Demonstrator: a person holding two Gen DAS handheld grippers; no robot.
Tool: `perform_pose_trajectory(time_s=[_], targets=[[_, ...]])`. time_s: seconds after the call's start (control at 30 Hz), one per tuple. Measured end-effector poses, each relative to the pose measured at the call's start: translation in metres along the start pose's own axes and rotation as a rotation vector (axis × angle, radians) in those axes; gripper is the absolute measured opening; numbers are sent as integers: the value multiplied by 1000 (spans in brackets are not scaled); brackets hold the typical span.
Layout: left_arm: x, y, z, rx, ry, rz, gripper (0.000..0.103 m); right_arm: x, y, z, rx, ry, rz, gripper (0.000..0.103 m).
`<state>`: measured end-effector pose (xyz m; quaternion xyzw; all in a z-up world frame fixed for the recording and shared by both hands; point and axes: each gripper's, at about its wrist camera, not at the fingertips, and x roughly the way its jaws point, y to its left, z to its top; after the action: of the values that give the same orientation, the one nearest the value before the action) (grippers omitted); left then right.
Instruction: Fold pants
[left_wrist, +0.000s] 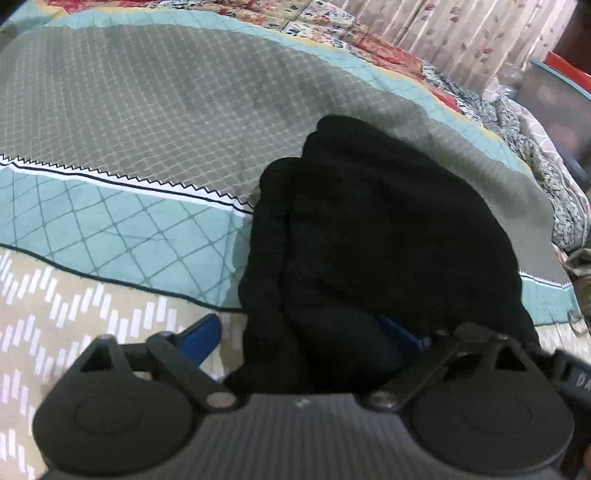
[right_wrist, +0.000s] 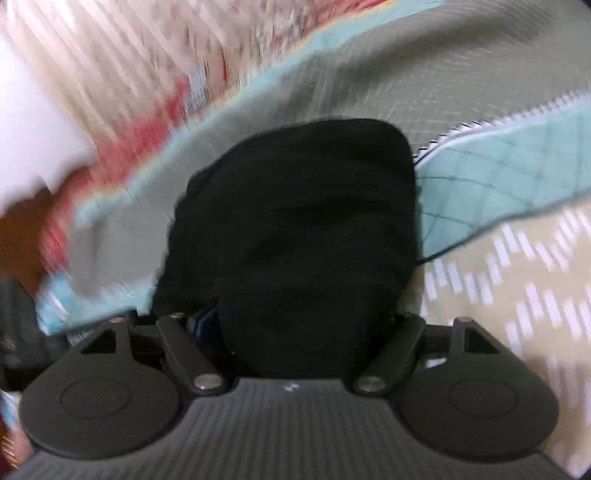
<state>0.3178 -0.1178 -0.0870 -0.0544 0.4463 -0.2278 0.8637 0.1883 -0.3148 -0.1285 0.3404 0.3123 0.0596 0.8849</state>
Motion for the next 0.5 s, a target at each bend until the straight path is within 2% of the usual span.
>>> perform_pose_trajectory(time_s=[0.07,0.3,0.5], targets=[[-1,-1,-2,12,2,19,102,-4,-4,-3,29,-6,15,79],[-24,0,-2,-56,45,78,103,-25,3,-15,91,-13,-36,83],[-62,-7,-41,-9,66,153,103,-51,12,-42,148,-27,-68,86]])
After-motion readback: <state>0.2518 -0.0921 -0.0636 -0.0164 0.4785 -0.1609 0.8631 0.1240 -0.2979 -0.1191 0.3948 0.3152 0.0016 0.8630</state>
